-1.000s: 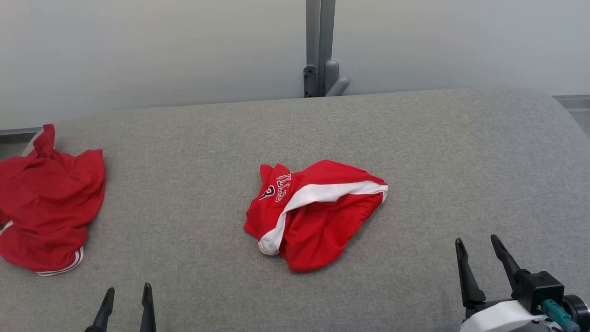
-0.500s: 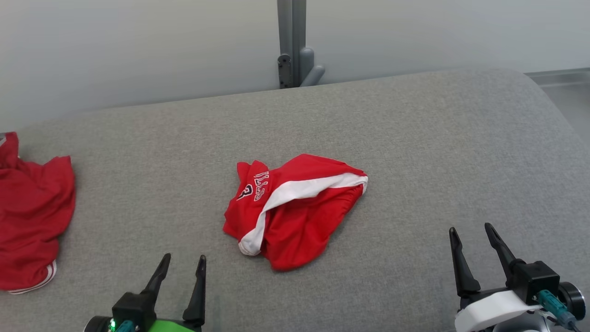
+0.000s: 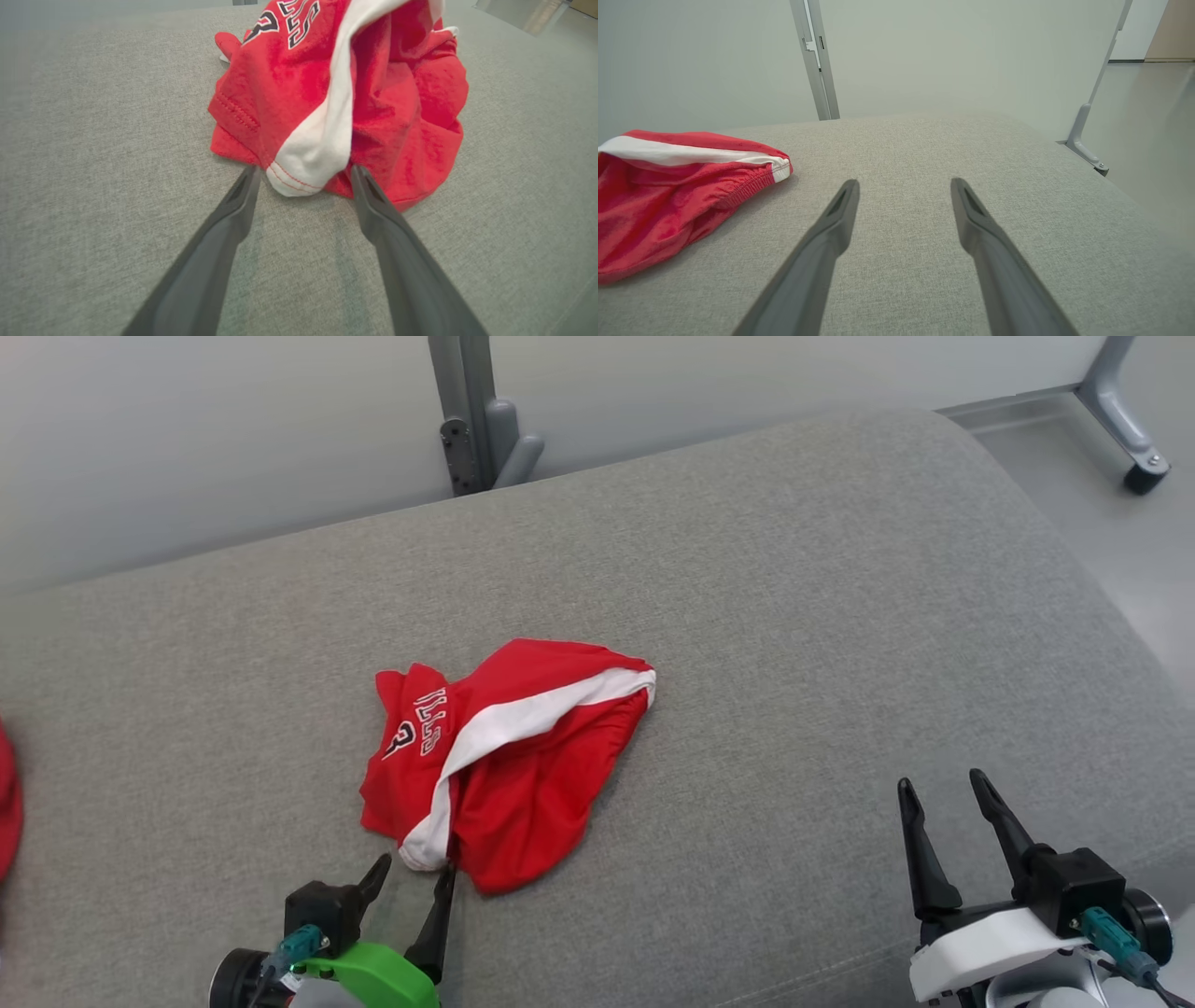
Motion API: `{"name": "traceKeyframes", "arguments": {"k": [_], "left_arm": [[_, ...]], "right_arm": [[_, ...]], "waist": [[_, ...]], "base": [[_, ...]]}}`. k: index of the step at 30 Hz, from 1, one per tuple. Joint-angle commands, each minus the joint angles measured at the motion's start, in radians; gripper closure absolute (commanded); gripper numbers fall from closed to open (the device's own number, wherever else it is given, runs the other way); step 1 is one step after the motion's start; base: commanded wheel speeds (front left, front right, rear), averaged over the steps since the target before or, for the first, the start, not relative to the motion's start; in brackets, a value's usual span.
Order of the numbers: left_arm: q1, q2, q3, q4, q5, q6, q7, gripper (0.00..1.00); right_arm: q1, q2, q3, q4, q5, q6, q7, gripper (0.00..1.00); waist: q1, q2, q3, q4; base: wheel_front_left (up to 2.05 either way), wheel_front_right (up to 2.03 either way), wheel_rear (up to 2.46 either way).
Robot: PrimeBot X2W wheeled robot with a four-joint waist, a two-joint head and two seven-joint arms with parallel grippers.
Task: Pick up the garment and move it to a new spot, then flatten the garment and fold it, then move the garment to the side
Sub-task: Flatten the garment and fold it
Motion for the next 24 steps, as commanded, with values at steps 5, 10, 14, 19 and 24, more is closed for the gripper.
{"name": "traceKeyframes", "arguments": {"k": [5, 10, 14, 19, 24], "left_arm": [[-0.061, 0.006, -0.002, 0.079, -0.018, -0.001, -0.014, 0.0], [-0.096, -0.013, 0.017, 0.141, -0.064, 0.002, -0.001, 1.0], [-0.105, -0.027, 0.019, 0.13, -0.128, -0.001, 0.049, 1.0], [-0.1, -0.052, 0.018, 0.0, -0.286, -0.003, 0.216, 1.0], [-0.075, -0.076, 0.045, -0.247, -0.502, 0.018, 0.417, 1.0]], "right_arm": [[-0.013, 0.002, -0.007, -0.004, 0.006, -0.001, -0.003, 0.0], [-0.008, 0.004, -0.004, 0.0, 0.006, -0.001, -0.003, 0.0], [0.004, 0.006, -0.009, -0.001, 0.007, -0.001, -0.003, 0.0], [0.03, 0.005, -0.008, 0.013, 0.013, -0.001, -0.003, 0.0], [0.032, 0.004, -0.004, 0.022, 0.018, -0.001, -0.003, 0.0]], "waist": [[0.0, 0.0052, 0.02, -0.053], [0.0, 0.0052, 0.017, -0.064], [0.0, 0.0052, 0.013, -0.061], [0.0, 0.0052, -0.004, -0.022], [0.0, 0.0052, -0.029, 0.015]], "base": [[0.0, 0.0, 0.0], [0.0, 0.0, 0.0], [0.0, 0.0, 0.0], [0.0, 0.0, 0.0], [0.0, 0.0, 0.0]]}}
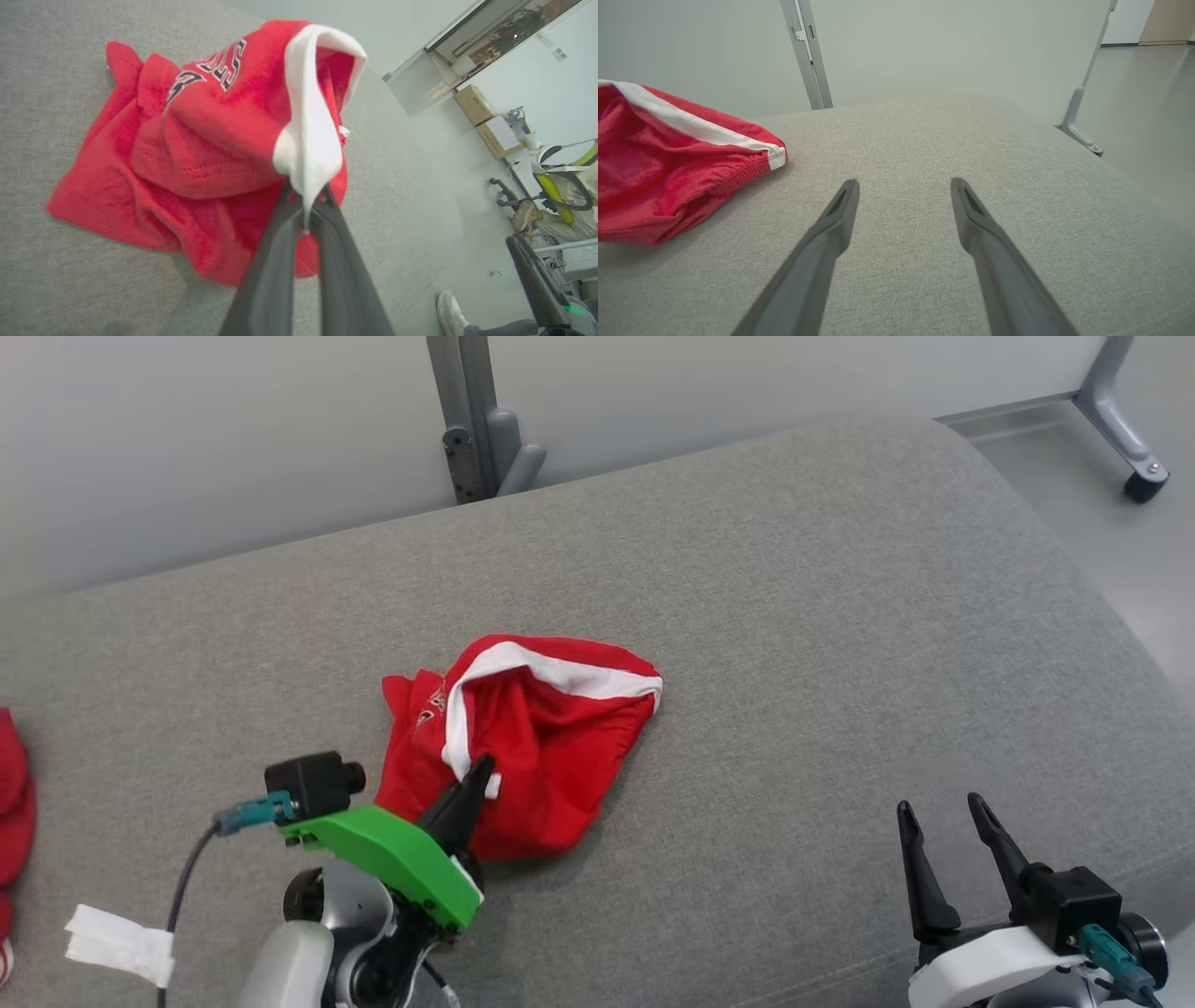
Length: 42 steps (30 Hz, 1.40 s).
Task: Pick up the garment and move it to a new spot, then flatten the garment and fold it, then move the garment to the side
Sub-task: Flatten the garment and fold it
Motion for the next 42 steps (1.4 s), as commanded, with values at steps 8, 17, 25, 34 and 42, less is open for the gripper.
{"name": "traceKeyframes", "arguments": {"k": [8, 17, 25, 34, 42], "left_arm": [[-0.027, -0.013, 0.036, -0.316, -0.22, 0.187, 0.114, 1.0], [-0.13, -0.014, 0.064, -0.399, -0.266, 0.319, 0.032, 1.0], [-0.201, -0.014, 0.058, -0.43, -0.232, 0.383, -0.09, 1.0], [-0.12, -0.014, -0.041, -0.405, -0.205, 0.417, -0.173, 1.0], [0.032, 0.026, -0.189, -0.277, -0.148, 0.376, -0.139, 1.0]], "right_arm": [[0.004, 0.002, 0.017, 0.007, 0.012, -0.001, -0.003, 0.0], [0.008, 0.004, 0.019, 0.01, 0.016, -0.001, -0.003, 0.0], [0.009, 0.005, 0.023, 0.011, 0.019, -0.001, -0.003, 0.0], [0.0, 0.003, 0.029, 0.01, 0.023, -0.001, -0.003, 0.0], [-0.014, -0.004, 0.031, 0.007, 0.031, -0.001, -0.003, 0.0]], "waist": [[0.0, 0.0052, -0.041, 0.059], [0.0, 0.0052, -0.047, 0.082], [0.0, 0.0052, -0.05, 0.094], [0.0, 0.0052, -0.025, 0.101], [0.0, 0.0052, 0.012, 0.101]], "base": [[0.0, 0.0, 0.0], [0.0, 0.0, 0.0], [0.0, 0.0, 0.0], [0.0, 0.0, 0.0], [0.0, 0.0, 0.0]]}}
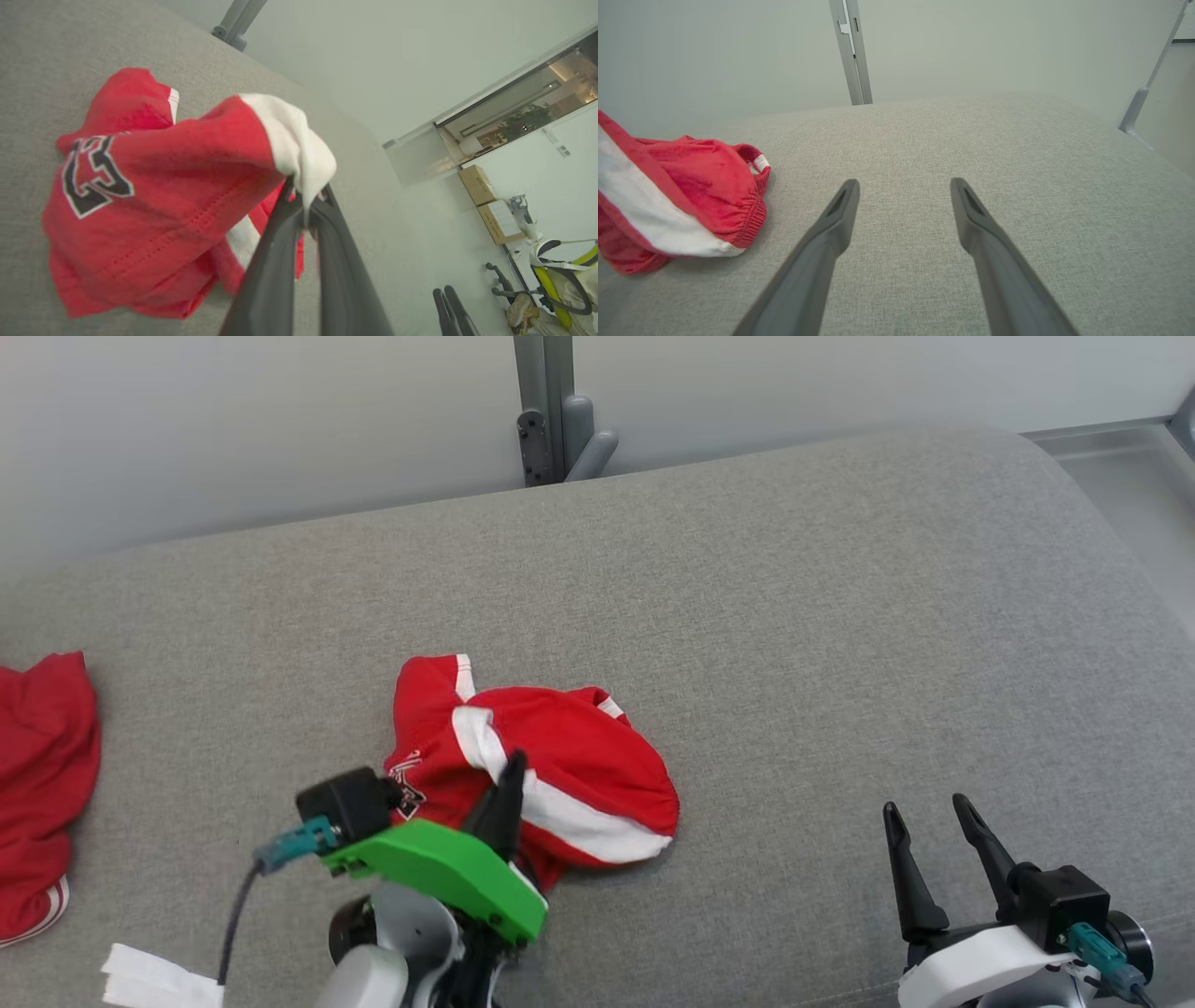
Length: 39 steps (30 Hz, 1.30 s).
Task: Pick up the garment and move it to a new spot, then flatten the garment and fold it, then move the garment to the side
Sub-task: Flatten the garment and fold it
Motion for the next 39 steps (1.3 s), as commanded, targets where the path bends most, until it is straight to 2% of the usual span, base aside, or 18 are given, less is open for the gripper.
{"name": "traceKeyframes", "arguments": {"k": [1, 7, 11, 16, 24, 25, 26, 27, 32, 35, 39], "left_arm": [[0.035, 0.02, -0.034, 0.026, 0.012, -0.02, 0.019, 1.0], [0.1, 0.093, -0.152, 0.095, 0.073, -0.055, 0.086, 1.0], [0.115, 0.117, -0.191, 0.146, 0.105, -0.067, 0.102, 1.0], [0.072, 0.1, -0.225, 0.229, 0.131, -0.086, 0.09, 1.0], [-0.011, 0.035, -0.28, 0.371, 0.164, -0.116, 0.08, 1.0], [-0.021, 0.035, -0.287, 0.383, 0.177, -0.118, 0.076, 0.71], [-0.032, 0.041, -0.292, 0.391, 0.189, -0.116, 0.072, 0.19], [-0.042, 0.051, -0.3, 0.396, 0.204, -0.112, 0.069, 0.0], [-0.074, 0.127, -0.365, 0.342, 0.306, -0.104, 0.098, 0.0], [-0.087, 0.189, -0.411, 0.243, 0.37, -0.097, 0.147, 0.0], [-0.115, 0.256, -0.44, 0.062, 0.433, -0.065, 0.235, 0.0]], "right_arm": [[-0.011, -0.006, -0.002, 0.0, 0.01, -0.001, -0.004, 0.0], [-0.017, -0.008, -0.004, 0.002, 0.01, -0.001, -0.004, 0.0], [-0.02, -0.006, -0.003, 0.002, 0.012, -0.001, -0.004, 0.0], [-0.031, -0.002, 0.009, 0.006, 0.014, -0.001, -0.004, 0.0], [-0.057, 0.0, 0.023, 0.014, 0.02, -0.001, -0.004, 0.0], [-0.059, 0.001, 0.023, 0.014, 0.021, -0.001, -0.004, 0.0], [-0.06, 0.001, 0.022, 0.014, 0.019, -0.001, -0.004, 0.0], [-0.059, 0.002, 0.018, 0.013, 0.021, -0.001, -0.004, 0.0], [-0.048, 0.004, 0.005, 0.013, 0.024, -0.001, -0.004, 0.0], [-0.041, 0.005, -0.003, 0.01, 0.025, -0.001, -0.004, 0.0], [-0.054, 0.007, -0.005, 0.004, 0.03, -0.001, -0.004, 0.0]], "waist": [[0.0, 0.0053, 0.012, 0.001], [0.0, 0.0053, 0.025, 0.006], [0.0, 0.0053, 0.034, 0.01], [0.0, 0.0053, 0.05, 0.009], [0.0, 0.0053, 0.074, -0.008], [0.0, 0.0053, 0.075, -0.011], [0.0, 0.0053, 0.076, -0.014], [0.0, 0.0053, 0.077, -0.017], [0.0, 0.0053, 0.071, -0.023], [0.0, 0.0053, 0.068, -0.02], [0.0, 0.0053, 0.072, -0.017]], "base": [[0.0, 0.0, 0.0], [0.0, 0.0, 0.0], [0.0, 0.0, 0.0], [0.0, 0.0, 0.0], [0.0, 0.0, 0.0], [0.0, 0.0, 0.0], [0.0, 0.0, 0.0], [0.0, 0.0, 0.0], [0.0, 0.0, 0.0], [0.0, 0.0, 0.0], [0.0, 0.0, 0.0]]}}
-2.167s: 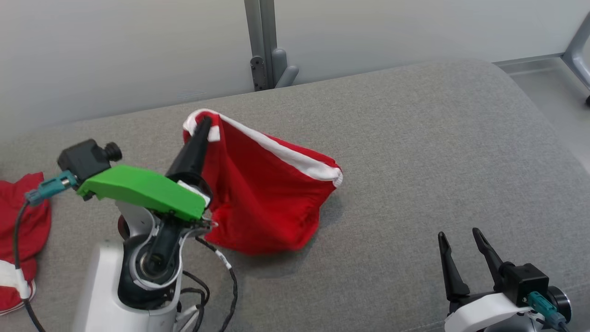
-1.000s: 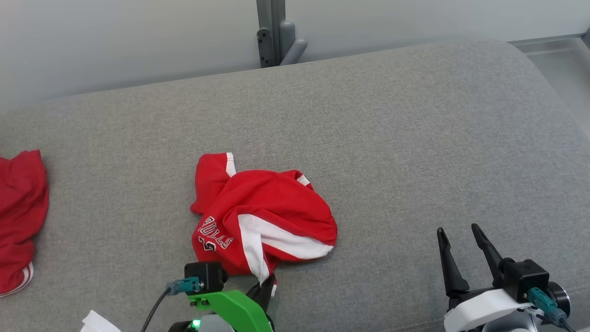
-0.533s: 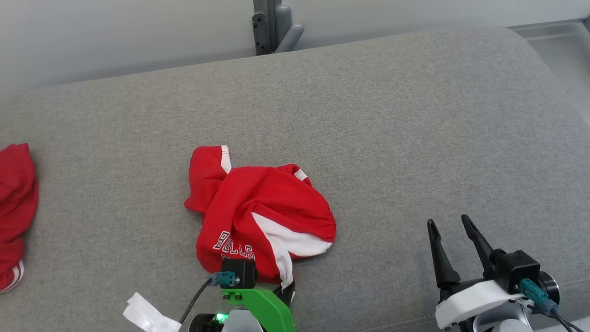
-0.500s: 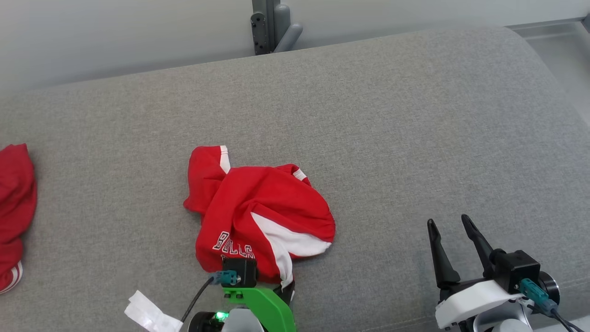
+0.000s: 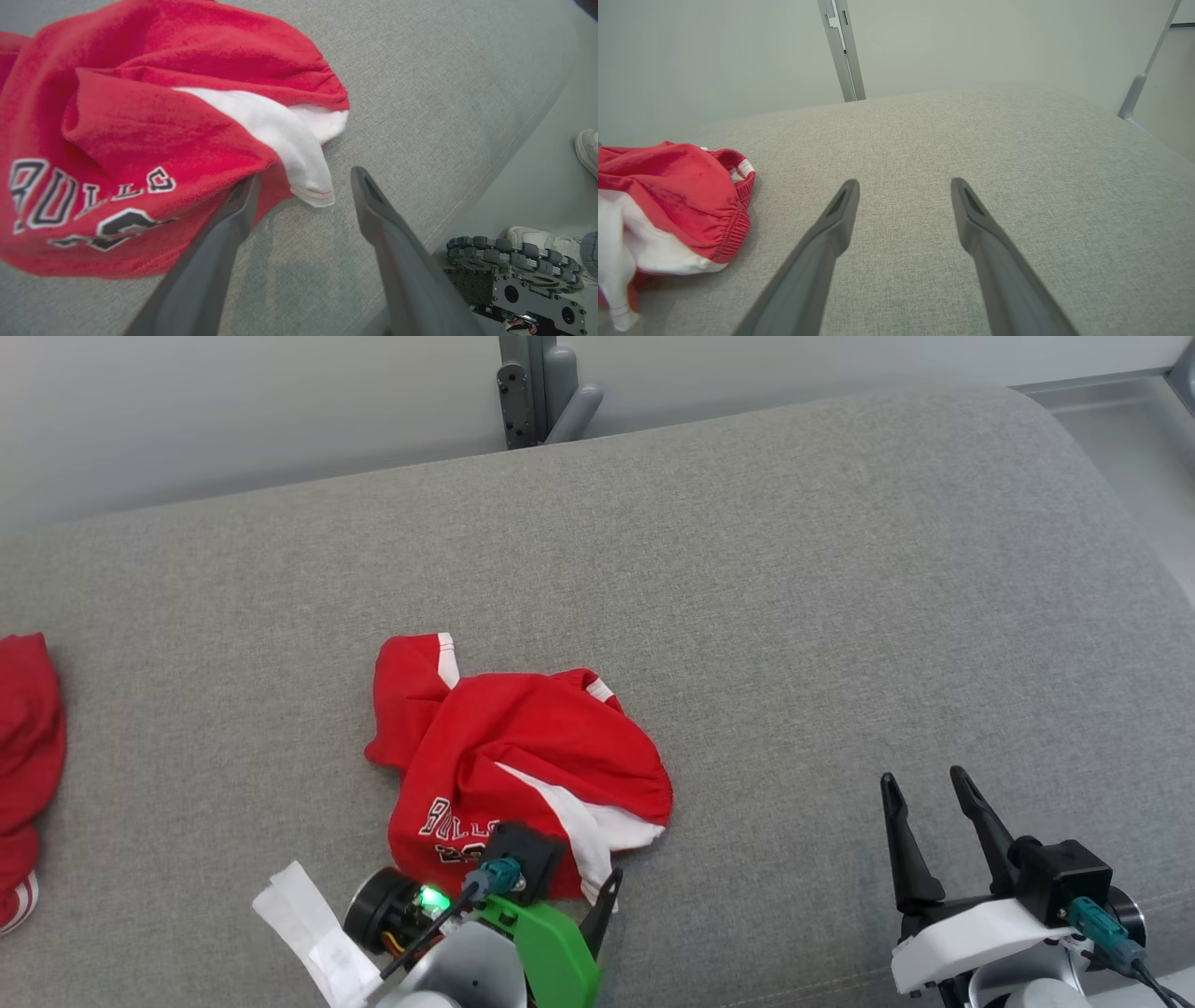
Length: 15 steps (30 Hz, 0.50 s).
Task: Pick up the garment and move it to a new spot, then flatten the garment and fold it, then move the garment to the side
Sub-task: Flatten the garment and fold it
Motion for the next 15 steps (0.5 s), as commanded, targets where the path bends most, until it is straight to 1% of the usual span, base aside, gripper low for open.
{"name": "traceKeyframes", "arguments": {"k": [1, 3, 5, 8, 11, 15], "left_arm": [[-0.033, 0.022, -0.003, -0.049, 0.027, 0.014, 0.026, 0.0], [-0.062, 0.037, -0.01, -0.126, 0.054, 0.023, 0.067, 0.0], [-0.095, 0.043, -0.015, -0.171, 0.071, 0.023, 0.11, 0.0], [-0.154, 0.039, -0.019, -0.181, 0.082, 0.012, 0.154, 0.0], [-0.207, 0.031, -0.04, -0.132, 0.09, -0.022, 0.192, 0.0], [-0.277, 0.043, -0.094, -0.028, 0.119, -0.105, 0.23, 0.0]], "right_arm": [[-0.014, 0.001, 0.002, -0.004, 0.006, -0.001, -0.004, 0.0], [-0.026, 0.002, 0.007, -0.006, 0.01, -0.001, -0.004, 0.0], [-0.033, 0.003, 0.016, -0.006, 0.015, -0.001, -0.004, 0.0], [-0.044, 0.004, 0.029, -0.004, 0.025, -0.001, -0.004, 0.0], [-0.057, 0.005, 0.036, 0.0, 0.038, -0.001, -0.004, 0.0], [-0.067, 0.005, 0.047, 0.002, 0.062, -0.001, -0.004, 0.0]], "waist": [[-0.0001, 0.0053, 0.006, -0.002], [-0.0001, 0.0053, 0.015, -0.008], [-0.0001, 0.0053, 0.025, -0.017], [-0.0001, 0.0053, 0.044, -0.038], [-0.0001, 0.0053, 0.067, -0.063], [-0.0001, 0.0053, 0.094, -0.102]], "base": [[0.0, 0.0, 0.0], [0.0, 0.0, 0.0], [0.0, 0.0, 0.0], [0.0, 0.0, 0.0], [0.0, 0.0, 0.0], [0.0, 0.0, 0.0]]}}
